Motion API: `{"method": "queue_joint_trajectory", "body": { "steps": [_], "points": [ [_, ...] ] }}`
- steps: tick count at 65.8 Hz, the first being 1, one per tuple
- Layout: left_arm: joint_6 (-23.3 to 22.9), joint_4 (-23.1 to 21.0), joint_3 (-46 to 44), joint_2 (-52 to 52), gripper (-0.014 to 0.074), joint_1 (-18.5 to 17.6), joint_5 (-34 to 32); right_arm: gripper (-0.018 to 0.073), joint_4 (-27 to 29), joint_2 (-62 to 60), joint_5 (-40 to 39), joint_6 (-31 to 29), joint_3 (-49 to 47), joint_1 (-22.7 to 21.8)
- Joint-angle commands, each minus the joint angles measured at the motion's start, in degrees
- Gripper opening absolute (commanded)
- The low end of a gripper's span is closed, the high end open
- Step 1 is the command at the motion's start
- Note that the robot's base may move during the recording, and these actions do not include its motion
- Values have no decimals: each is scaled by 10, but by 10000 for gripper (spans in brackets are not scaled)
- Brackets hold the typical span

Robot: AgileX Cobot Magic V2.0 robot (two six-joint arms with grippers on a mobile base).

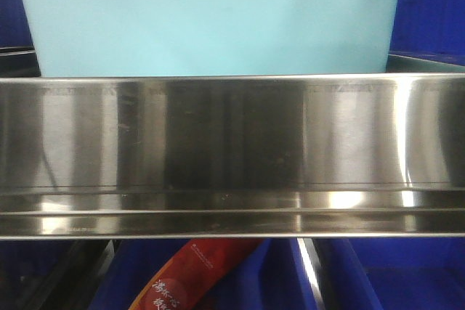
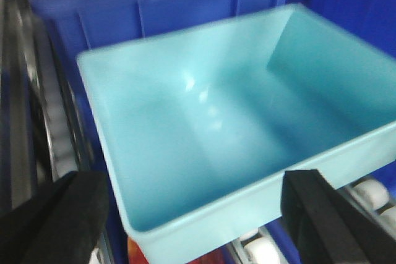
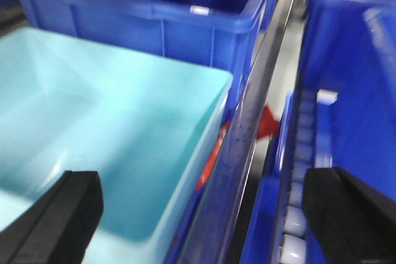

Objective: Fetch blue bin and place on conveyor start
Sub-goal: 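Grip the turquoise bin's side walls with both grippers on the shelf, then lift the turquoise bin with both grippers and pull it off the shelf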

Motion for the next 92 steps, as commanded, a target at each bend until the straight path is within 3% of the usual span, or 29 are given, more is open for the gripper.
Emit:
{"method": "queue_joint_trajectory", "body": {
  "steps": [1,11,17,48,54,58,70,72,92],
  "points": [
    [-19,-6,-64,57,473,13,60,558,-2,60,56,13,-71,1],
    [-31,-23,-149,148,473,55,100,558,-2,168,186,58,-203,1],
    [-31,-44,-175,192,473,75,109,558,-2,226,221,64,-258,1],
    [-31,-51,-183,312,473,88,119,545,-2,381,228,77,-281,4],
    [-31,-54,-183,316,442,88,119,460,-2,391,228,77,-281,6],
    [-31,-54,-183,318,362,88,121,358,-2,395,228,77,-281,6],
    [-31,-54,-183,318,-117,88,124,-114,-5,395,228,77,-281,6],
    [-31,-54,-183,318,-111,88,124,-170,-6,395,228,77,-281,6],
    [-31,-54,-183,300,-111,88,131,-151,-10,368,230,78,-281,6]
  ]
}}
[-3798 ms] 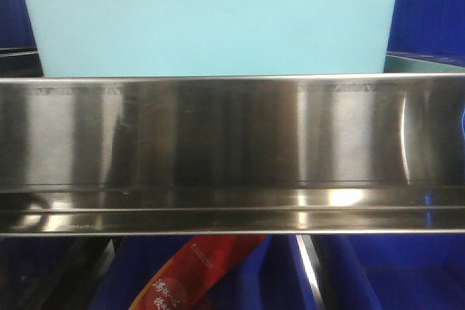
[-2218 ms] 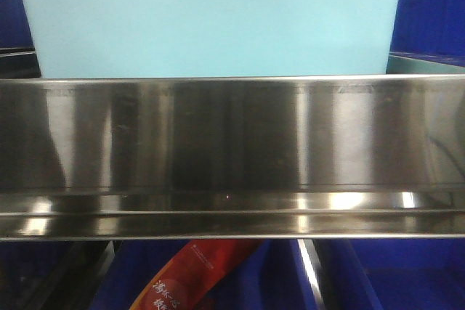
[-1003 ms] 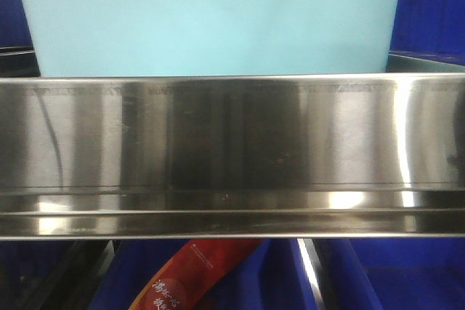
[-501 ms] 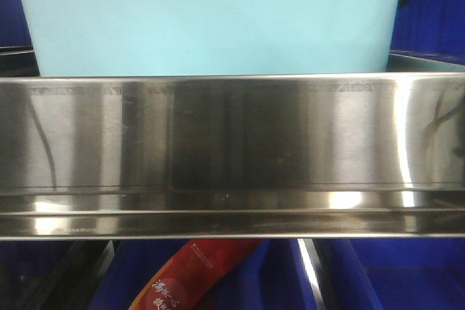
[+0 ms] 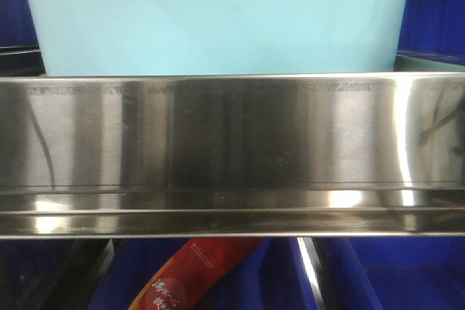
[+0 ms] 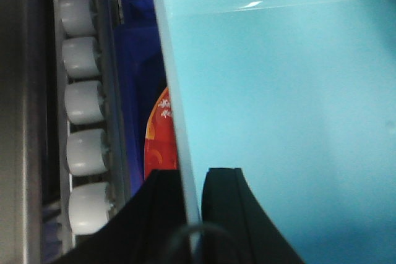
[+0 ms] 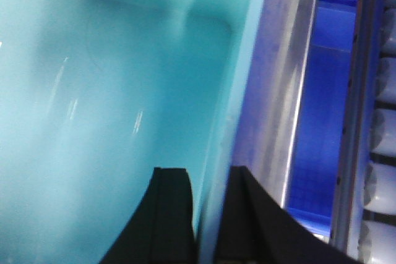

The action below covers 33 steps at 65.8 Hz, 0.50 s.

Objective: Fetch blue bin and place on conveyor start
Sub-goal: 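Lift the turquoise bin with both grippers and pull it off the shelf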

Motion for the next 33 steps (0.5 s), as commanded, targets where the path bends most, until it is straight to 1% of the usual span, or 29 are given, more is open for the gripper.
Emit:
{"method": "queue_joint_trajectory", "body": {
  "steps": [1,33],
  "points": [
    [5,-9,-4,-22,-111,-2,0,-151,-5,-28,-4,-9,-5,3],
    [5,-9,-15,-186,-111,-4,-8,-151,-5,-200,-20,-9,-6,3]
  ]
}}
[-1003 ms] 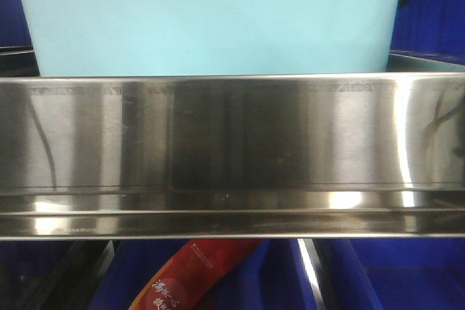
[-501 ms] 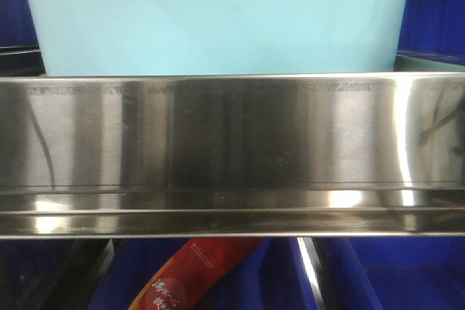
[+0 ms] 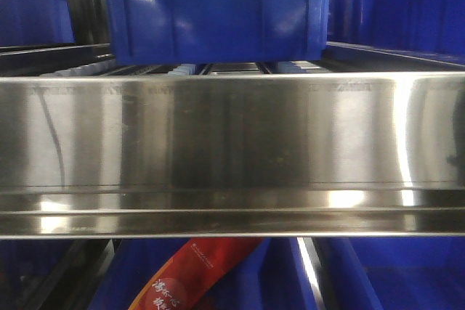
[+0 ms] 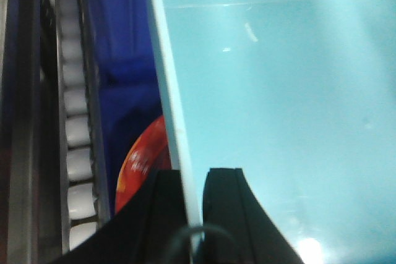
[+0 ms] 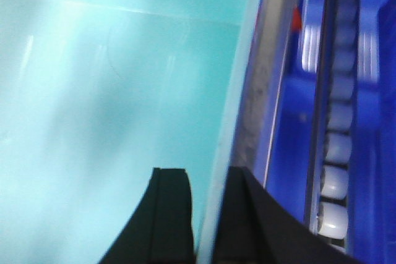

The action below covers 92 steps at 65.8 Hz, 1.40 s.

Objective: Fetch blue bin and place on conveyor start
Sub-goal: 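Lift the turquoise bin with both grippers and pull it off the shelf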

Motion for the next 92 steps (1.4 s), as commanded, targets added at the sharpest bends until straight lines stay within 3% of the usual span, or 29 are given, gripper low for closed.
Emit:
{"method": "queue_joint_trajectory", "body": {
  "steps": [1,92],
  "points": [
    [7,10,-13,-31,-111,-1,-15,-151,-6,-30,-22,-12,-6,-1],
    [7,10,-21,-42,-111,-1,-9,-151,-3,-37,-34,-12,-6,-1]
  ]
}}
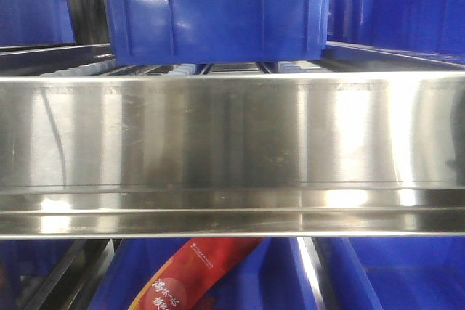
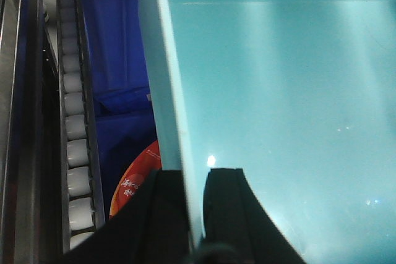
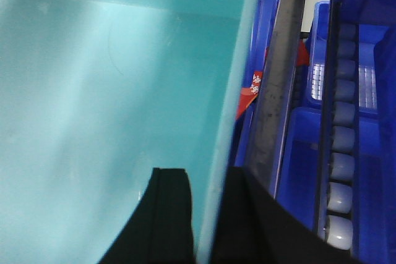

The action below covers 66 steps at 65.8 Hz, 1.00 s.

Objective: Fetch blue bin and place on conveyor start
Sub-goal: 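Lift the turquoise bin with both grippers and pull it off the shelf, then hold the bin with both grippers while the base backs away from the rack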

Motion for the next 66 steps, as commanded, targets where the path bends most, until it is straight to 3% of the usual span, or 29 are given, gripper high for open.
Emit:
{"method": "queue_joint_trajectory", "body": {
  "steps": [1,39,66],
  "points": [
    [8,13,-6,-7,-111,0,-13,-151,-11,-9,-22,-14,-6,-1],
    [8,13,-6,-7,-111,0,-14,-151,-11,-9,-22,-14,-6,-1],
    [8,13,-6,-7,-111,0,-149,-151,-11,-9,-42,-14,-6,-1]
  ]
}}
